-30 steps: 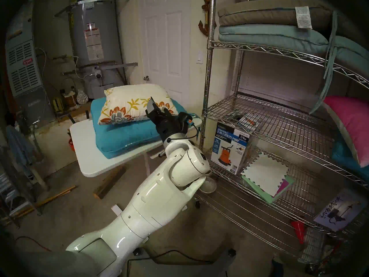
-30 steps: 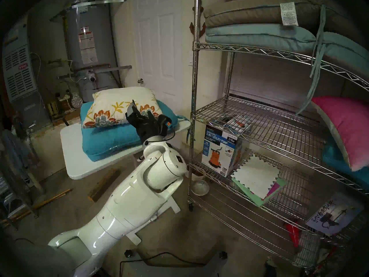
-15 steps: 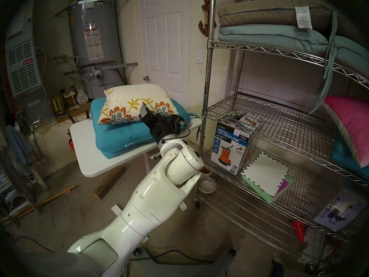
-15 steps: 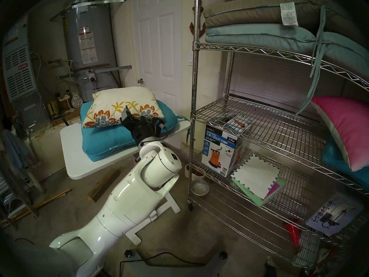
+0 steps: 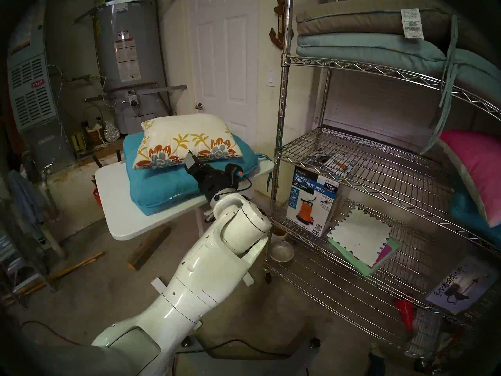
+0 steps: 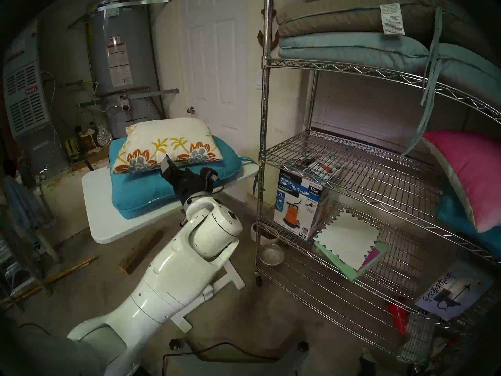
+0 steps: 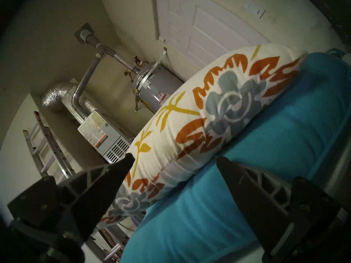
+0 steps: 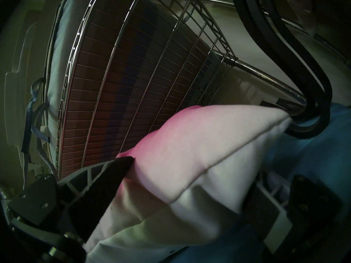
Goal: Put cushion on the shelf
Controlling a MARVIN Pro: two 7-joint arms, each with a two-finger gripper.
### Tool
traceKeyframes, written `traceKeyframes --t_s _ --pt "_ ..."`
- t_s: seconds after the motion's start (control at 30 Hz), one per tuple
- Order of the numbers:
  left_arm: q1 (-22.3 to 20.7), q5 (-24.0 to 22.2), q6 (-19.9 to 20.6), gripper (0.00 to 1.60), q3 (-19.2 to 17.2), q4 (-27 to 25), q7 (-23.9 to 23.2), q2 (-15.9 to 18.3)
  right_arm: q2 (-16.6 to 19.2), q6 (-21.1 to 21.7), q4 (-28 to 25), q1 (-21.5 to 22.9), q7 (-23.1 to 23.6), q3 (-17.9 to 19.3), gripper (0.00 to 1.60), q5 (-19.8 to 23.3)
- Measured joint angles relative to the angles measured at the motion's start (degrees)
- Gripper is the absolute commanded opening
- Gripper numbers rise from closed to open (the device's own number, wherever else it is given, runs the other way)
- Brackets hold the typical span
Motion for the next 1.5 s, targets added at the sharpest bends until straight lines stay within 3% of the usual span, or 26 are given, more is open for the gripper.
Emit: traceKeyframes --t_s 0.4,0.9,1.23,1.5 --pt "-2.95 2.49 1.6 1.6 0.45 2.85 -1.9 3.87 0.01 0.03 0.0 -0.02 0.0 0.0 1.6 0.0" --pt "-6.25 6.14 1.61 1.6 4.94 6.5 -4.77 8.95 0.0 0.06 0.0 -0.05 0.0 0.0 1.6 0.01" --pt "-7.98 6.79 1.61 1.6 5.95 7.85 -7.03 9.83 0.0 0.09 0.0 -0.07 0.0 0.0 1.6 0.02" --pt "-8.96 4.86 1.61 1.6 3.43 8.05 -8.54 8.48 0.0 0.11 0.0 -0.09 0.0 0.0 1.6 0.02"
